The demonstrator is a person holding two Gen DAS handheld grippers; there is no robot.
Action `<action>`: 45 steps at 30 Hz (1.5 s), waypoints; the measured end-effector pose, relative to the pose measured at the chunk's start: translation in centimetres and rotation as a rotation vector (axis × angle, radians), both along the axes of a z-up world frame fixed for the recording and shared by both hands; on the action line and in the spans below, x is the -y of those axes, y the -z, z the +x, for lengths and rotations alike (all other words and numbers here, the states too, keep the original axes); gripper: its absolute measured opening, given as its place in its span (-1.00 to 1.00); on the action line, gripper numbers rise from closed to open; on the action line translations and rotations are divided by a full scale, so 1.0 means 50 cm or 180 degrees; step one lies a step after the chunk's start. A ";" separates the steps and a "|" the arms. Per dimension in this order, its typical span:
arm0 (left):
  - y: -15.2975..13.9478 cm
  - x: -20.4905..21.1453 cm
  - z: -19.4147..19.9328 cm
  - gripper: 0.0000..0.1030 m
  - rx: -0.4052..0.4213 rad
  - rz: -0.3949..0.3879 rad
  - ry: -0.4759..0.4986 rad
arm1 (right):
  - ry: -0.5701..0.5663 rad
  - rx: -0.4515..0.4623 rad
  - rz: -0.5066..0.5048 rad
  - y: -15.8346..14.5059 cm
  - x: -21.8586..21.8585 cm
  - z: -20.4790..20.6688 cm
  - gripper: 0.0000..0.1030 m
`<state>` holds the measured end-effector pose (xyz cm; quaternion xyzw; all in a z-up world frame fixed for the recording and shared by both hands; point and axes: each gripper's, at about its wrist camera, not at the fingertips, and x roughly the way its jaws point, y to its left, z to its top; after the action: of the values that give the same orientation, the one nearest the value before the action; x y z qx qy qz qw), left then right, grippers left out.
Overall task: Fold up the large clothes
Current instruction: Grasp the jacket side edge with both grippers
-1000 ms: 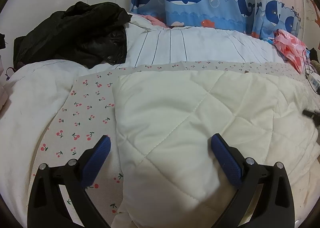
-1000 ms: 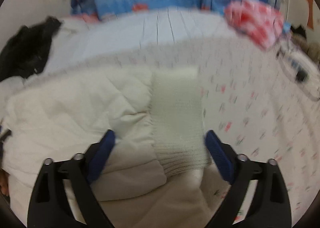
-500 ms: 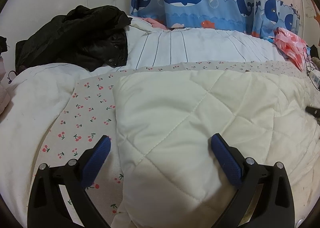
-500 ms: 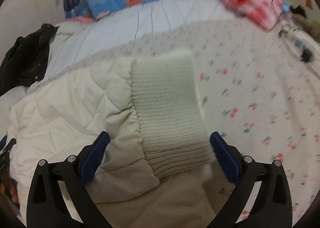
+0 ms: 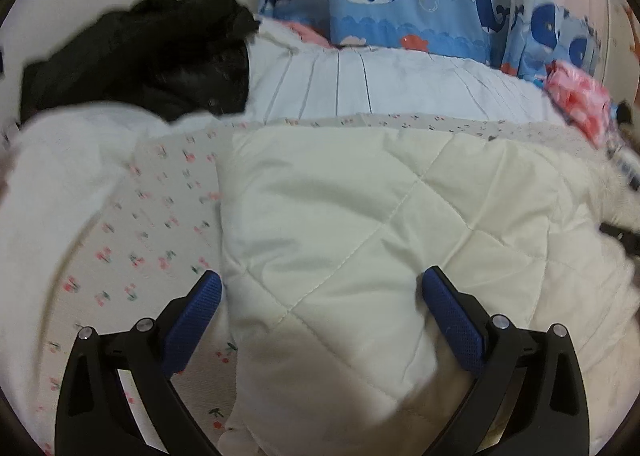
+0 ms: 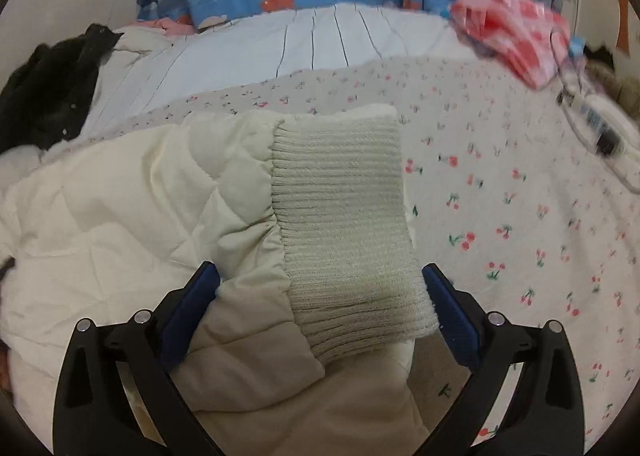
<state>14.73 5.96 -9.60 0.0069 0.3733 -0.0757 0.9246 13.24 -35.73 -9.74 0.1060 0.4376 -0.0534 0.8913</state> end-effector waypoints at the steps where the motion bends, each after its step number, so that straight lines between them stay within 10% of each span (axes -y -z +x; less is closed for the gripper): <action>1: -0.003 -0.014 0.001 0.88 -0.0147 -0.0152 0.0043 | 0.0028 -0.0036 0.0170 -0.013 0.015 -0.010 0.86; 7: -0.062 -0.187 -0.108 0.87 -0.0638 -0.0992 -0.0055 | 0.0116 -0.0138 0.0861 -0.080 0.125 -0.173 0.86; 18: 0.012 -0.295 -0.395 0.87 -0.1486 -0.1247 0.0147 | -0.0274 -0.0312 0.1928 -0.024 0.208 -0.556 0.86; 25: 0.013 -0.260 -0.498 0.87 -0.1826 -0.1317 0.0476 | -0.0690 -0.0401 0.2575 -0.026 0.180 -0.660 0.86; 38: 0.058 -0.273 -0.604 0.87 -0.2126 -0.1750 0.0119 | -0.0930 -0.0317 0.2988 -0.006 0.171 -0.743 0.85; 41: 0.050 -0.269 -0.604 0.13 -0.2086 -0.1823 0.0001 | -0.0867 -0.0179 0.3034 -0.008 0.159 -0.747 0.29; 43: 0.040 -0.265 -0.604 -0.42 -0.2062 -0.1873 0.0015 | -0.0792 -0.0047 0.3090 -0.015 0.153 -0.742 -0.48; 45: 0.019 -0.264 -0.608 -0.59 -0.1979 -0.1923 0.0042 | -0.0751 0.0109 0.3163 -0.031 0.145 -0.733 -0.62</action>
<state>-15.65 19.16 -10.54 -0.2847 0.5951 -0.1860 0.7281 -23.41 -42.97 -8.18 0.4677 0.4045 0.2638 0.7403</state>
